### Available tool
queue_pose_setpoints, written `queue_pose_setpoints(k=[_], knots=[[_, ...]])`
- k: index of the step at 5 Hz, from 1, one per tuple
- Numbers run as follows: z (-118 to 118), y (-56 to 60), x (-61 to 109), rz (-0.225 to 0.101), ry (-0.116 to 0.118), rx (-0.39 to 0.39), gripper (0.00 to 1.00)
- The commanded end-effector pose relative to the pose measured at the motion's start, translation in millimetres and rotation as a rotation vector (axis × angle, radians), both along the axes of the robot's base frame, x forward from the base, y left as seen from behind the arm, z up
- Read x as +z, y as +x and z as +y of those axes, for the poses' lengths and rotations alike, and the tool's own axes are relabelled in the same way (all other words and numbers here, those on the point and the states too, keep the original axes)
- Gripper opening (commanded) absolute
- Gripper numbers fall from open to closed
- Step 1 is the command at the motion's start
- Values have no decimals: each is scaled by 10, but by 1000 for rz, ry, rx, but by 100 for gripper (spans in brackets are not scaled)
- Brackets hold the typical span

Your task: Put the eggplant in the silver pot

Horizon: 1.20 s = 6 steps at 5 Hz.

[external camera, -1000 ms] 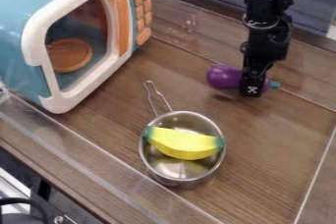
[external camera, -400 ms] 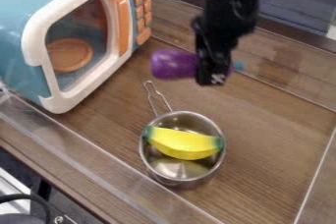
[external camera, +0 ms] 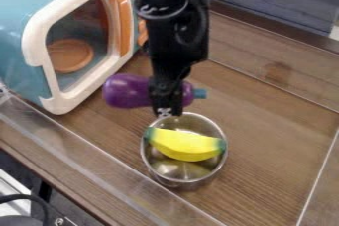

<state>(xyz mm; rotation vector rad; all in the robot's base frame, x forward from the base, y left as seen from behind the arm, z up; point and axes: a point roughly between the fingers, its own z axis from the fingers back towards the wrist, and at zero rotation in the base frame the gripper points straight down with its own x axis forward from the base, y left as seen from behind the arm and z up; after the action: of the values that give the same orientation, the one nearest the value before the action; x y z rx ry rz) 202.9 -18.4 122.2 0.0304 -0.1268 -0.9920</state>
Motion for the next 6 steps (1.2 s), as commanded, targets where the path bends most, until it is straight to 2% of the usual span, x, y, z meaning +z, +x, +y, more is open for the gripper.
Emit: queue_pose_setpoints(k=[1,2,3,5,6], knots=[[-70,-54,-5,-27,-13,-45,0],[-154,-98,-95,-19,-30,-106,100],[-140,-196,-205,-4,-50,-168,100],[-280,-14,-179,4,-71,-183,100],[-201,-13,-312,18,-85,-201,100]])
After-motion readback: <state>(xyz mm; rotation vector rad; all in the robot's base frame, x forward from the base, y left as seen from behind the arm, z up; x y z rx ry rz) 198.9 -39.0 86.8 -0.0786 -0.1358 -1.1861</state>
